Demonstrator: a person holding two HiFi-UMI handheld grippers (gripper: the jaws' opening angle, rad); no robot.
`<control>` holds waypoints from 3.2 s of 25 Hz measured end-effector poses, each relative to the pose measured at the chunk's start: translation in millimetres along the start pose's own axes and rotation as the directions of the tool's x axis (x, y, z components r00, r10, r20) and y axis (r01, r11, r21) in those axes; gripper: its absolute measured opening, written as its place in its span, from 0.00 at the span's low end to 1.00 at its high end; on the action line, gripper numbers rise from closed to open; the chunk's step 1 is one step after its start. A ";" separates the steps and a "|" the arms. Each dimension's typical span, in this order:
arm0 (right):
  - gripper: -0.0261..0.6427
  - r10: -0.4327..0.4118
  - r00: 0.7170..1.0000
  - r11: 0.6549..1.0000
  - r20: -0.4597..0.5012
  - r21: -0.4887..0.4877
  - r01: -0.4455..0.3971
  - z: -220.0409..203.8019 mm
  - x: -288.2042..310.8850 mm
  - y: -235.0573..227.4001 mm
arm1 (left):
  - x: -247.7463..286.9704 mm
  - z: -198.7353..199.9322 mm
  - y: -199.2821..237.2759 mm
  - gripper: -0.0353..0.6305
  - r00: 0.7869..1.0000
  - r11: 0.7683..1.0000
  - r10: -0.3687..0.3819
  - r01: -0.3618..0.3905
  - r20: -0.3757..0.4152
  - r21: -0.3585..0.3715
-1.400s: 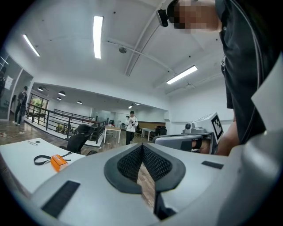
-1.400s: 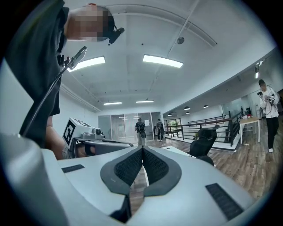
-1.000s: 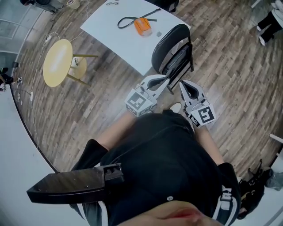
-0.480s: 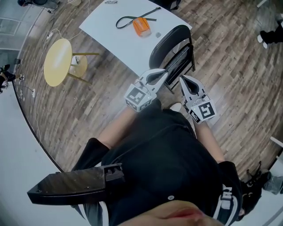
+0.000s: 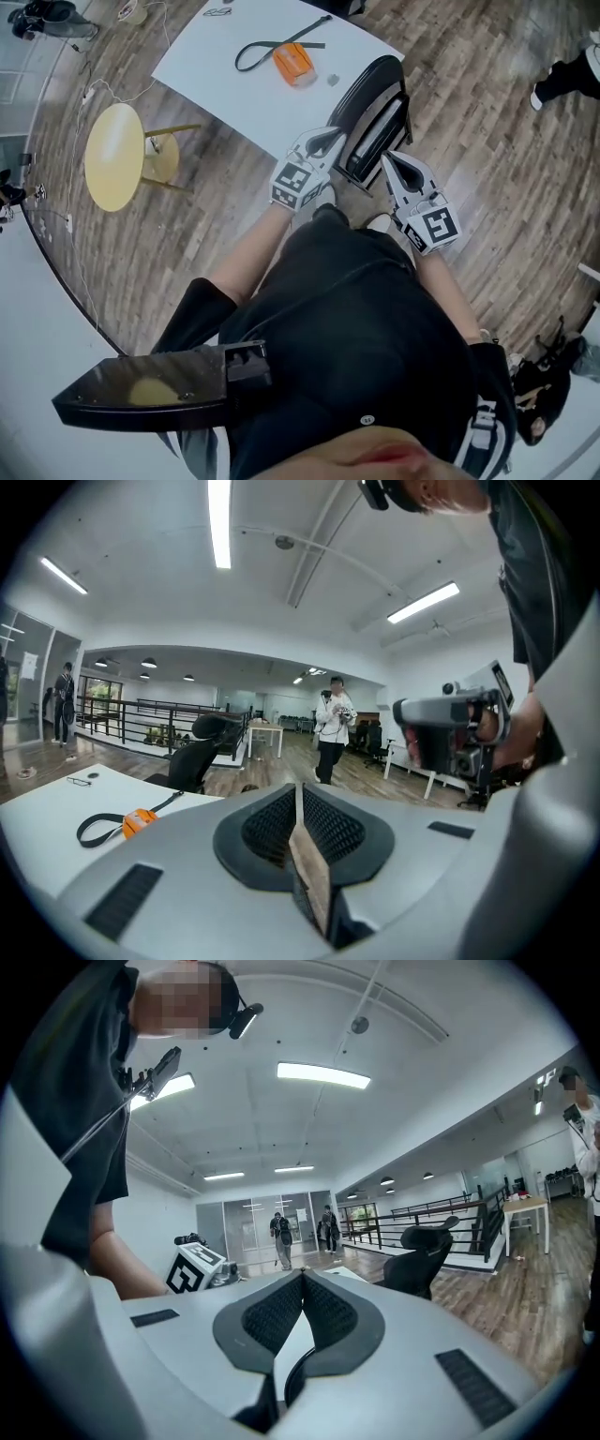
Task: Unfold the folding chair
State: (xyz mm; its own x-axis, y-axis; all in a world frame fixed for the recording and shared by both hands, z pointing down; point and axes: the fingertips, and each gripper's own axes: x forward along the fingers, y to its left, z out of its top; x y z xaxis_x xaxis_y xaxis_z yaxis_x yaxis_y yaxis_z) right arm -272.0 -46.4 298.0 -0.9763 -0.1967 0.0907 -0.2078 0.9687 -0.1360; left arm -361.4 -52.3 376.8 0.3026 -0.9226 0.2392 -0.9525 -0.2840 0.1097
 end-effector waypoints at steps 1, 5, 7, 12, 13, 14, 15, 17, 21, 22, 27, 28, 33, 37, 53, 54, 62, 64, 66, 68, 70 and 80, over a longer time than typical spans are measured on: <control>0.05 -0.008 1.000 1.000 -0.007 0.002 0.008 -1.8 4.6 -1.4 | 3.3 -7.6 9.2 0.06 1.000 1.000 0.004 -0.004 -0.017 0.001; 0.05 -0.051 0.998 0.998 -0.029 0.022 0.052 -12.8 16.0 -11.6 | 21.0 -35.7 38.1 0.13 0.997 0.999 0.012 -0.014 -0.078 -0.033; 0.05 -0.077 0.996 0.996 -0.038 0.039 0.079 -19.5 19.7 -16.4 | 30.0 -50.7 50.3 0.19 0.993 0.998 0.018 -0.024 -0.118 -0.050; 0.05 -0.119 0.992 0.991 -0.045 0.055 0.122 -25.9 30.3 -22.4 | 50.9 -94.1 75.1 0.36 0.964 0.995 0.014 -0.039 -0.265 -0.088; 0.05 -0.128 0.991 0.990 -0.046 0.058 0.131 -27.0 31.0 -23.9 | 56.0 -103.6 78.1 0.37 0.955 0.994 0.008 -0.039 -0.298 -0.098; 0.05 -0.139 0.989 0.988 -0.047 0.065 0.142 -28.2 30.9 -26.3 | 61.5 -112.0 80.8 0.37 0.946 0.993 0.004 -0.041 -0.325 -0.108; 0.05 -0.152 0.987 0.985 -0.048 0.071 0.155 -29.2 30.4 -29.1 | 66.9 -118.5 83.6 0.38 0.938 0.992 0.001 -0.045 -0.346 -0.118; 0.05 -0.174 0.983 0.981 -0.055 0.074 0.177 -29.6 28.3 -34.4 | 76.4 -126.4 89.0 0.38 0.928 0.990 0.003 -0.055 -0.372 -0.130; 0.05 -0.208 0.976 0.974 -0.061 0.072 0.213 -29.7 21.0 -43.6 | 92.8 -134.6 93.7 0.38 0.911 0.989 -0.009 -0.052 -0.413 -0.136; 0.05 -0.220 0.973 0.972 -0.062 0.074 0.224 -30.4 18.3 -46.1 | 96.3 -136.7 93.9 0.38 0.906 0.990 -0.011 -0.051 -0.424 -0.135; 0.05 -0.270 0.961 0.958 -0.062 0.083 0.275 -32.5 6.9 -54.7 | 108.5 -147.6 94.3 0.38 0.882 0.990 -0.013 -0.055 -0.471 -0.131; 0.05 -0.276 0.959 0.956 -0.062 0.082 0.281 -32.1 5.9 -55.4 | 110.0 -149.3 95.0 0.38 0.878 0.989 -0.011 -0.060 -0.478 -0.133; 0.05 -0.310 0.948 0.946 -0.065 0.082 0.315 -32.9 -1.6 -55.2 | 115.3 -153.6 92.2 0.32 0.864 0.988 -0.017 -0.062 -0.503 -0.140; 0.05 -0.336 0.939 0.935 -0.069 0.094 0.342 -38.2 -6.6 -54.4 | 117.2 -153.0 92.7 0.26 0.875 0.981 -0.034 -0.063 -0.483 -0.183; 0.05 -0.421 0.894 0.876 -0.151 0.188 0.444 -83.3 -54.0 -60.4 | 120.7 -138.1 59.4 0.22 0.852 0.971 -0.005 -0.120 -0.523 -0.206; 0.05 -0.428 0.888 0.865 -0.170 0.207 0.456 -92.0 -55.3 -63.2 | 122.2 -135.4 51.5 0.22 0.854 0.972 -0.006 -0.117 -0.521 -0.204; 0.05 -0.464 0.824 0.755 -0.325 0.342 0.560 -179.8 -65.8 -96.0 | 134.8 -124.0 -1.2 0.21 0.859 0.970 -0.014 -0.114 -0.512 -0.216; 0.06 -0.467 0.803 0.732 -0.369 0.349 0.586 -202.3 -63.0 -103.1 | 137.0 -122.1 -10.3 0.20 0.857 0.967 -0.022 -0.113 -0.515 -0.228; 0.08 -0.463 0.784 0.717 -0.413 0.347 0.605 -226.0 -57.9 -107.6 | 138.6 -121.0 -19.9 0.20 0.857 0.964 -0.033 -0.110 -0.514 -0.244; 0.13 -0.453 0.764 0.704 -0.459 0.342 0.623 -252.0 -52.6 -110.8 | 140.1 -121.9 -30.5 0.19 0.857 0.961 -0.047 -0.102 -0.513 -0.258; 0.17 -0.446 0.740 0.689 -0.504 0.333 0.643 -278.7 -48.8 -115.2 | 142.4 -121.8 -39.9 0.19 0.857 0.960 -0.057 -0.093 -0.512 -0.263; 0.38 -0.389 0.643 0.605 -0.659 0.344 0.718 -376.8 -33.4 -143.1 | 147.4 -116.7 -62.7 0.18 0.859 0.960 -0.073 -0.078 -0.507 -0.271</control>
State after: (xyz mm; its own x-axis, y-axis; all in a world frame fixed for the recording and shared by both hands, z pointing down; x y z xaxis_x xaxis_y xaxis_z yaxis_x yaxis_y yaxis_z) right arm -186.6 -121.3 686.2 -0.5070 -0.4032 0.7618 -0.8477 0.3931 -0.3562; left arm -253.2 -140.0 517.8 0.3465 -0.6396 0.6862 -0.9285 -0.1301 0.3477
